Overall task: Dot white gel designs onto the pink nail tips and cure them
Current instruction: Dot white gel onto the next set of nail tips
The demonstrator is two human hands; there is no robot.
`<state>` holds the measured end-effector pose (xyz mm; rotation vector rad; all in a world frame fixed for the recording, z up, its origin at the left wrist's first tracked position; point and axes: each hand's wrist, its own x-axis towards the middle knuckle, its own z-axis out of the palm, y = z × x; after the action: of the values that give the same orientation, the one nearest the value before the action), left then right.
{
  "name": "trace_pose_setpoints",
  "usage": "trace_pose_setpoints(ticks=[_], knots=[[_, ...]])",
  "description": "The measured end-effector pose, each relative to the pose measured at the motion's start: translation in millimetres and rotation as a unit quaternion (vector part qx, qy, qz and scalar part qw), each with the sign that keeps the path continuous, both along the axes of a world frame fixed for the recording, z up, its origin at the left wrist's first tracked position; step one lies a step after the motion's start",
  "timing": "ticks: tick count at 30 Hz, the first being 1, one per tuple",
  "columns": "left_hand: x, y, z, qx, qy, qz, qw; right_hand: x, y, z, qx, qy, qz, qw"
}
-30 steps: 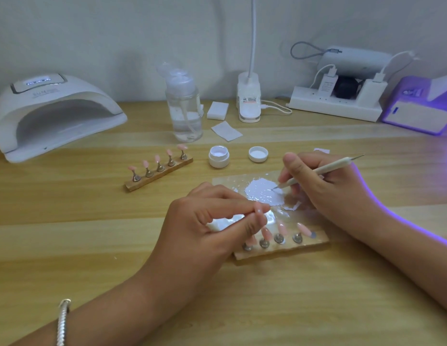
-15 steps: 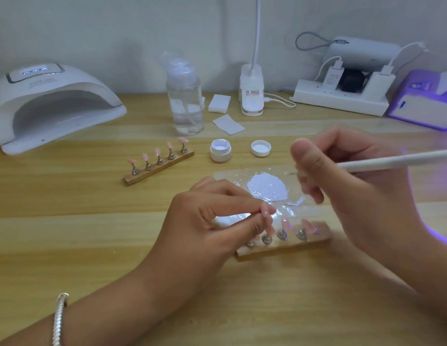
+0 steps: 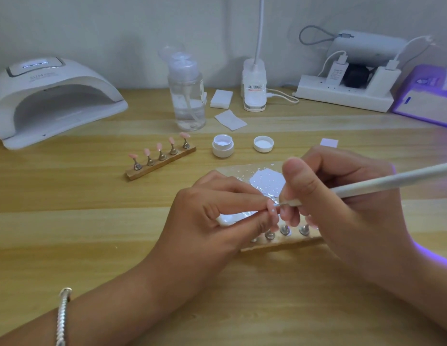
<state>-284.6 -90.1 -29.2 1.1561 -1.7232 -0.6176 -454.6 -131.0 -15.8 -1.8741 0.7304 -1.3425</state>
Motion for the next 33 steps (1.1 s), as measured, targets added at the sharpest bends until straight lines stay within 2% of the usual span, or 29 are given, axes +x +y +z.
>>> trace_pose_setpoints(ticks=[33], knots=[[1.2, -1.0, -1.9, -0.013, -0.013, 0.005, 1.0, 0.4, -0.3, -1.9, -0.002, -0.004, 0.003, 1.0]])
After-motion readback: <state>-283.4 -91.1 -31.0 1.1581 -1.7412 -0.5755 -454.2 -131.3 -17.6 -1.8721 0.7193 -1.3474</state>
